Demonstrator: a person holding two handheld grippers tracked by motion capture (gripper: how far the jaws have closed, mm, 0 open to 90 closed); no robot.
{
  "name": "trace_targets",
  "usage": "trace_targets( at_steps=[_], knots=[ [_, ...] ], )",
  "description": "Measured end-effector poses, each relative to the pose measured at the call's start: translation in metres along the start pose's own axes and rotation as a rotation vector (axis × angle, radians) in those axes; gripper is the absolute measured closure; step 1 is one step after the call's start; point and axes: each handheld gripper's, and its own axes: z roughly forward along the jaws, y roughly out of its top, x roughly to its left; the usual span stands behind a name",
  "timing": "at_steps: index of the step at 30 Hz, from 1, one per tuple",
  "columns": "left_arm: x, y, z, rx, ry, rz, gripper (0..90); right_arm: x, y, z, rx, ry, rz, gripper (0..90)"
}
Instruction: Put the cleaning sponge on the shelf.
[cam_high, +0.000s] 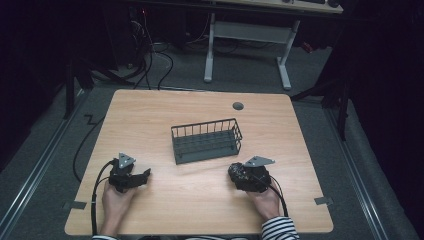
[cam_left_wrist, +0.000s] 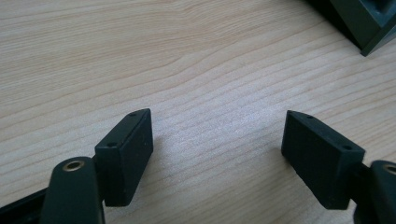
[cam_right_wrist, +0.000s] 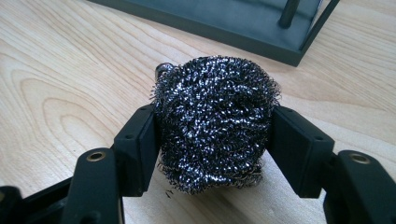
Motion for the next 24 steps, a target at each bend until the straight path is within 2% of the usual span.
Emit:
trace_targets(
  at_steps=[9, 20, 24],
  knots=[
    [0.0, 0.0, 0.0, 0.0, 0.0, 0.0, 25.5, 0.004, 0.007, -0.012, -0.03, 0.021, -0.02, 38.4],
    [0.0, 0.0, 0.0, 0.0, 0.0, 0.0, 25.4, 0.007, 0.023, -0.026, -0.064, 0.076, -0.035, 39.4],
    [0.0, 0.0, 0.0, -0.001, 0.0, 0.0, 25.4, 0.005, 0.031, -0.03, -0.082, 0.095, -0.026, 39.8]
  ],
)
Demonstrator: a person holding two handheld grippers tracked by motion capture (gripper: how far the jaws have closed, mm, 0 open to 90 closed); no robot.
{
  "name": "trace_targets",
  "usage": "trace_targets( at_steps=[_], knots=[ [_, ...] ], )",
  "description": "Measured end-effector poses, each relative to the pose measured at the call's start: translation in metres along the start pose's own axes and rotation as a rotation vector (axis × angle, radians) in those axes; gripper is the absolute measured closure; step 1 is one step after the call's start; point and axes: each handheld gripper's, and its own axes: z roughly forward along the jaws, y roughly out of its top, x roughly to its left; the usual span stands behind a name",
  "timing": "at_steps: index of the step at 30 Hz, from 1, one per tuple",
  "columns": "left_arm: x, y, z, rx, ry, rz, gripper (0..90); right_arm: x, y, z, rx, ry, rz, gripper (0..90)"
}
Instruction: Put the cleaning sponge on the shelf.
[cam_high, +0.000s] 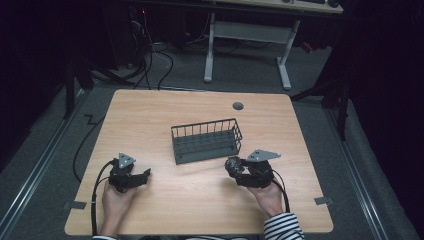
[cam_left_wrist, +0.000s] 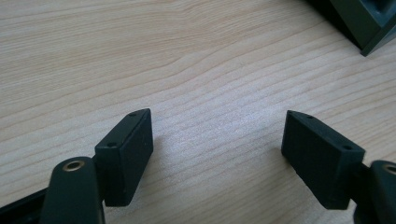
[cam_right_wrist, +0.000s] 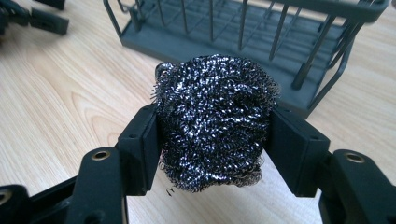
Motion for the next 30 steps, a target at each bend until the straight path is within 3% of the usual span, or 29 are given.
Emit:
trace_targets(
  at_steps=[14, 30],
  knots=[
    [0.0, 0.0, 0.0, 0.0, 0.0, 0.0, 25.5, -0.01, 0.03, -0.014, -0.043, 0.039, 0.005, 39.7],
    [0.0, 0.0, 0.0, 0.0, 0.0, -0.001, 25.5, -0.017, 0.064, -0.015, -0.055, 0.042, -0.018, 39.7]
  ],
)
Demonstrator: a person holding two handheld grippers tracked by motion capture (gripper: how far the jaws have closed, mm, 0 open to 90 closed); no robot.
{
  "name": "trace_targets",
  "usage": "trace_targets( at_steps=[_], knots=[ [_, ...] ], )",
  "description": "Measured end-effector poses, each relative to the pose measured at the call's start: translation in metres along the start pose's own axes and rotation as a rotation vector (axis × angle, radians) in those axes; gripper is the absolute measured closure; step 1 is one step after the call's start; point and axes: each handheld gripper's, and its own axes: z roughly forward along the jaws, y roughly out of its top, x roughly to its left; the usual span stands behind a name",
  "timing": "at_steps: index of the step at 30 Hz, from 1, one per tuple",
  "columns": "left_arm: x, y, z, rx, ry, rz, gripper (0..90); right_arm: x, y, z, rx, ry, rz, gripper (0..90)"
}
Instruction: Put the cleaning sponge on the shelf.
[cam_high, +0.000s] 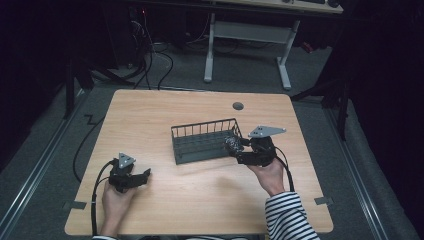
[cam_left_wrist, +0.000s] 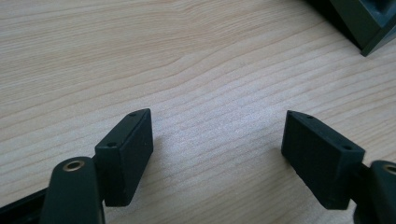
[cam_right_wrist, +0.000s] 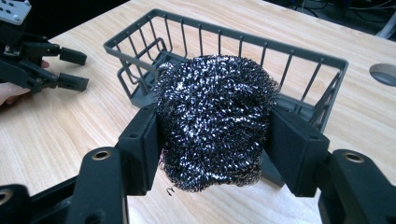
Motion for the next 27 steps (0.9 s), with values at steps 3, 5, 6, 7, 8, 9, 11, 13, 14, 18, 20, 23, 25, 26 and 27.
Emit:
trace_targets(
  at_steps=[3, 5, 6, 7, 8, 9, 11, 13, 14, 18, 20, 23, 25, 26, 27],
  knots=[
    [0.0, 0.0, 0.0, 0.0, 0.0, 0.0, 25.5, -0.001, 0.006, 0.002, -0.002, -0.001, -0.009, 39.7],
    [0.0, 0.0, 0.0, 0.0, -0.001, 0.0, 25.5, -0.002, 0.009, 0.004, -0.002, 0.001, -0.005, 39.7],
    [0.0, 0.0, 0.0, 0.0, 0.0, 0.0, 25.5, -0.002, 0.011, 0.005, -0.001, 0.001, -0.005, 39.7],
    [0.0, 0.0, 0.0, 0.0, -0.001, 0.0, 25.5, -0.003, 0.012, 0.006, 0.002, -0.001, -0.006, 39.7],
    [0.0, 0.0, 0.0, 0.001, -0.001, 0.0, 25.5, -0.003, 0.014, 0.008, 0.004, -0.003, -0.006, 39.7],
    [0.0, 0.0, 0.0, 0.0, 0.0, 0.0, 25.5, -0.004, 0.016, 0.009, 0.006, -0.004, -0.006, 39.7],
    [0.0, 0.0, 0.0, 0.001, 0.0, 0.0, 25.5, -0.006, 0.018, 0.011, 0.005, -0.004, 0.0, 39.7],
    [0.0, 0.0, 0.0, 0.0, 0.0, 0.0, 25.5, -0.008, 0.021, 0.014, 0.006, -0.01, 0.0, 39.7],
    [0.0, 0.0, 0.0, 0.0, 0.0, 0.0, 25.5, -0.008, 0.023, 0.015, 0.008, -0.013, 0.002, 39.7],
    [0.0, 0.0, 0.0, 0.001, -0.001, 0.0, 25.5, -0.011, 0.029, 0.019, 0.016, -0.024, 0.004, 39.6],
    [0.0, 0.0, 0.0, 0.0, -0.001, 0.0, 25.5, -0.012, 0.031, 0.021, 0.017, -0.027, 0.006, 39.6],
    [0.0, 0.0, 0.0, 0.001, -0.001, 0.0, 25.5, -0.015, 0.035, 0.025, 0.02, -0.031, 0.012, 39.6],
    [0.0, 0.0, 0.0, 0.001, -0.001, 0.0, 25.5, -0.016, 0.038, 0.027, 0.029, -0.037, 0.018, 39.6],
    [0.0, 0.0, 0.0, 0.001, -0.001, 0.0, 25.5, -0.016, 0.039, 0.028, 0.027, -0.035, 0.017, 39.6],
    [0.0, 0.0, 0.0, 0.001, -0.001, 0.0, 25.5, -0.016, 0.039, 0.028, 0.027, -0.035, 0.017, 39.6]
  ],
)
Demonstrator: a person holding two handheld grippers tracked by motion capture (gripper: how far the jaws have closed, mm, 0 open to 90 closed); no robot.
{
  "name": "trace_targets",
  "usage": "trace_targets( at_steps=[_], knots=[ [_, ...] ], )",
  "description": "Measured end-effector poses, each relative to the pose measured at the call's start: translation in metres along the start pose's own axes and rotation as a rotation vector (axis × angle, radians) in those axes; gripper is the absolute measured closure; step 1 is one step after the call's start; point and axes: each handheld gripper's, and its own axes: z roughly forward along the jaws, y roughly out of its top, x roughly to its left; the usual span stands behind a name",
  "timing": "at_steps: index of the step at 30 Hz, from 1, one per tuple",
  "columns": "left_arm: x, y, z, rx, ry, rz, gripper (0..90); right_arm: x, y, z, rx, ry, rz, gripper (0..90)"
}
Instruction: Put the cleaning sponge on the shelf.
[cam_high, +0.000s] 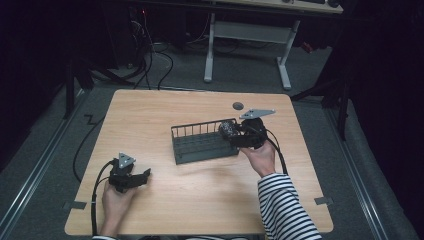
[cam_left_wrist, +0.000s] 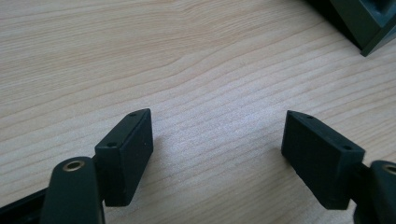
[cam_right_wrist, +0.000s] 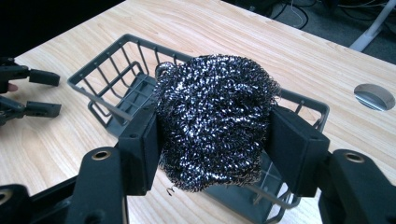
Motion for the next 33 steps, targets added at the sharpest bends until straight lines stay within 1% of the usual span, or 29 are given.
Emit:
trace_targets(
  at_steps=[4, 5, 7, 16, 19, 23, 24, 27, 28, 30, 33],
  knots=[
    [0.0, 0.0, 0.0, 0.0, 0.0, 0.0, 25.5, -0.004, 0.005, 0.01, 0.01, -0.009, 0.008, 39.6],
    [0.0, 0.0, 0.0, 0.0, 0.0, 0.0, 25.5, -0.005, 0.006, 0.012, 0.019, -0.011, 0.019, 39.5],
    [0.0, 0.0, 0.0, 0.0, -0.001, 0.0, 25.5, -0.006, 0.007, 0.017, 0.03, -0.019, 0.025, 39.4],
    [0.0, 0.0, 0.0, 0.0, 0.0, 0.0, 25.5, -0.009, 0.009, 0.038, 0.058, -0.032, 0.033, 39.2],
    [0.0, 0.0, 0.0, 0.0, 0.0, 0.0, 25.5, -0.01, 0.008, 0.043, 0.068, -0.033, 0.031, 39.1],
    [0.0, 0.0, 0.0, 0.0, 0.0, 0.0, 25.5, -0.012, 0.006, 0.05, 0.09, -0.042, 0.05, 38.7],
    [0.0, 0.0, 0.0, 0.0, 0.0, 0.0, 25.4, -0.013, 0.006, 0.052, 0.094, -0.046, 0.044, 38.6],
    [0.0, 0.0, 0.0, 0.0, 0.0, -0.001, 25.5, -0.013, 0.005, 0.055, 0.101, -0.05, 0.049, 38.5],
    [0.0, 0.0, 0.0, 0.0, 0.0, 0.0, 25.5, -0.013, 0.005, 0.057, 0.108, -0.048, 0.056, 38.4],
    [0.0, 0.0, 0.0, 0.0, 0.0, 0.0, 25.5, -0.012, 0.004, 0.062, 0.129, -0.055, 0.054, 37.7],
    [0.0, 0.0, 0.0, 0.0, 0.0, 0.0, 25.5, -0.013, 0.002, 0.065, 0.139, -0.054, 0.055, 37.2]
  ],
)
